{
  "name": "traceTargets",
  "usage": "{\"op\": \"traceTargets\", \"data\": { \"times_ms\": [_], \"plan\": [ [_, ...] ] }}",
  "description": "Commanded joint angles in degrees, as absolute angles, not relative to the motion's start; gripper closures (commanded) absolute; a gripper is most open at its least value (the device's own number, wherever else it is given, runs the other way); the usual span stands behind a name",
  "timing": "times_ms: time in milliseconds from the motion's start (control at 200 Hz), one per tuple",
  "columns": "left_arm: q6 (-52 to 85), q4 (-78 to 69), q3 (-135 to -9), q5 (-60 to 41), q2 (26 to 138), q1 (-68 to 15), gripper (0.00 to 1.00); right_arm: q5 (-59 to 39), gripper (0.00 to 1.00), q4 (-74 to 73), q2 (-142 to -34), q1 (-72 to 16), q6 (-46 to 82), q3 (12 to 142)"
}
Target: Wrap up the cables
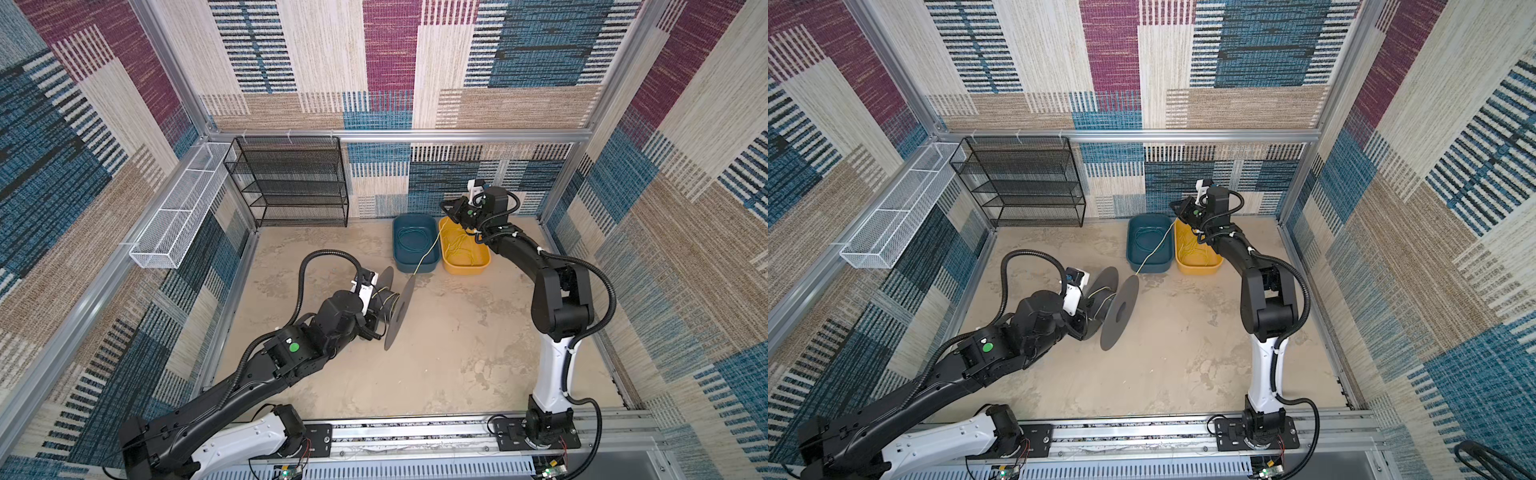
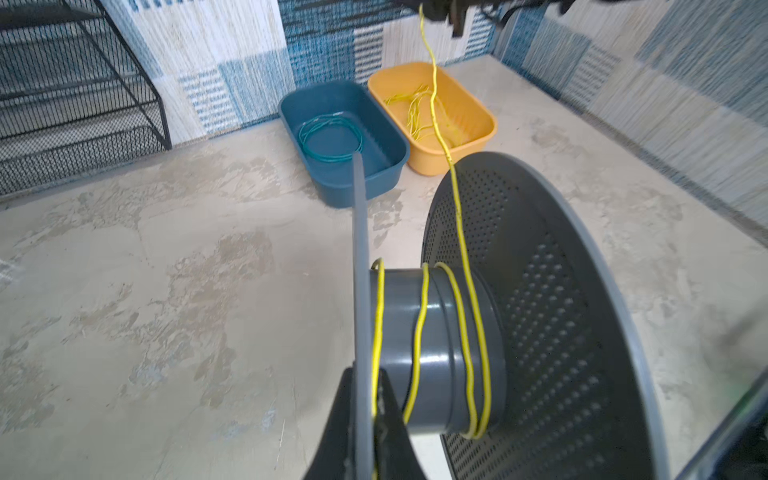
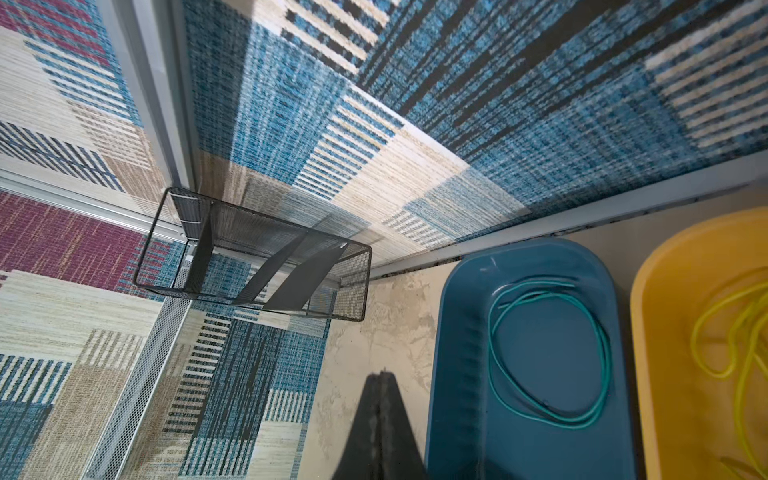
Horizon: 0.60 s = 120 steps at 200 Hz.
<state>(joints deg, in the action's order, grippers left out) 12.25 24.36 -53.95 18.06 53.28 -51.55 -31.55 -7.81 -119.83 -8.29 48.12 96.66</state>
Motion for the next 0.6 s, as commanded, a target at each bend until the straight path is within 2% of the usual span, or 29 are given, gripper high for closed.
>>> {"op": "traceTargets", "data": {
  "times_ms": [0,356,596],
  "plan": [
    [9.49,29.53,-56.11,12.00,49.95,-51.83,1.00,-23.78,1.00,-9.61,-120.28,-7.65,45.75,95.71],
    [9.90,33.20,-62.38,8.59,46.34,-51.78,1.00,-22.11,1.00,-11.38,-120.39,-5.16,45.47,92.00],
    [10.06,28.59,-68.78,12.68,52.55,-51.34,1.00,-21.71,1.00,-18.11,-115.26,-6.50,46.87,79.15]
  ]
}}
